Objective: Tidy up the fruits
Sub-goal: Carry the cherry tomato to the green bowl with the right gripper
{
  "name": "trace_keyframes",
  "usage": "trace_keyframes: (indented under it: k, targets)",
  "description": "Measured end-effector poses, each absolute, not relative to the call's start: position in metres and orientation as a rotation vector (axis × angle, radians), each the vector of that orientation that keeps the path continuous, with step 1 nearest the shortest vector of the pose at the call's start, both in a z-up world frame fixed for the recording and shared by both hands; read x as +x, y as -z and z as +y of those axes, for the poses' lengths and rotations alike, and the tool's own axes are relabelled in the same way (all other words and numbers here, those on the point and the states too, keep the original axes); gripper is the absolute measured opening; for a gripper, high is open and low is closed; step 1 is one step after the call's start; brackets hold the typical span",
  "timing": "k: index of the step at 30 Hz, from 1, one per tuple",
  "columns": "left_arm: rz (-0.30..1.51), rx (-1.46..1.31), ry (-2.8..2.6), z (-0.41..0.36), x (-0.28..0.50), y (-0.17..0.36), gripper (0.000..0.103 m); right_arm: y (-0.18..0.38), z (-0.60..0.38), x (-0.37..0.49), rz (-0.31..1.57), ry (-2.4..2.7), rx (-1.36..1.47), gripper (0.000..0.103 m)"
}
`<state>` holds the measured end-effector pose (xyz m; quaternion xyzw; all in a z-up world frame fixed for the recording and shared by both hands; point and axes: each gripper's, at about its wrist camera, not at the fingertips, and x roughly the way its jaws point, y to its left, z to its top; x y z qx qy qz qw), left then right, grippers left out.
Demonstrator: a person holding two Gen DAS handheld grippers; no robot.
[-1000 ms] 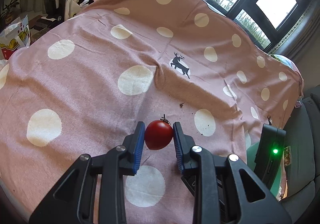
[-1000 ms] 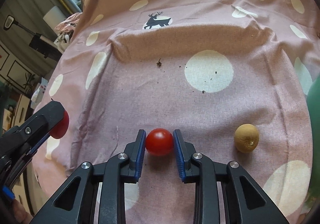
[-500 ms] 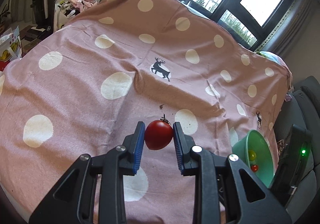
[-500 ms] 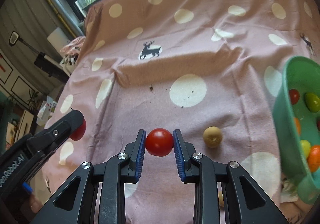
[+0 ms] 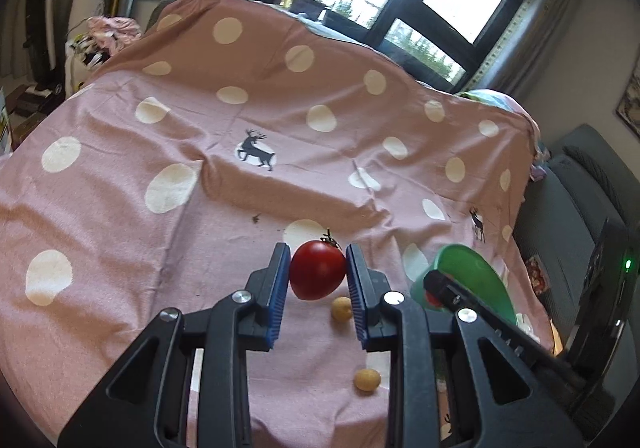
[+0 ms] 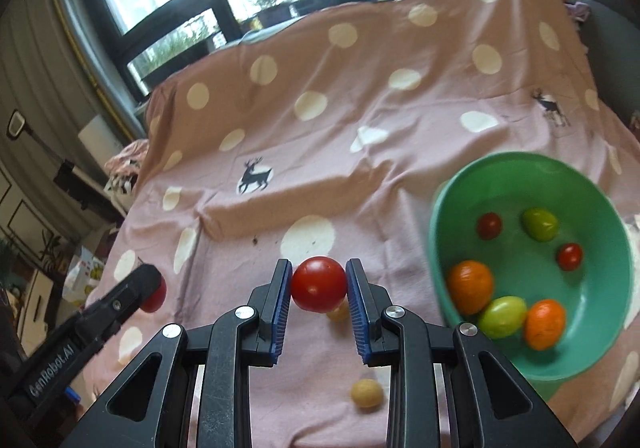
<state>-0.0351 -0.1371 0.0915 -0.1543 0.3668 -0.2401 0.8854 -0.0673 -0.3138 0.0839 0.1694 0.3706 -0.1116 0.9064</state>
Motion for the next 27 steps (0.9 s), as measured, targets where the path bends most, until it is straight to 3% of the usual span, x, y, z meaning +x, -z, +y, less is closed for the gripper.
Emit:
trace_keyframes:
  k: [12, 27]
  targets:
    - [0.759, -0.239, 0.688, -0.199, -0.055, -0.102, 0.028, -0.111, -0.372, -0.111, 0.649, 0.407, 0.426, 0.030]
    - [0.786, -0.052, 0.852, -0.289, -0.055, -0.100, 0.028, -0.104, -0.436, -0.145, 0.619, 0.536, 0.576, 0.030]
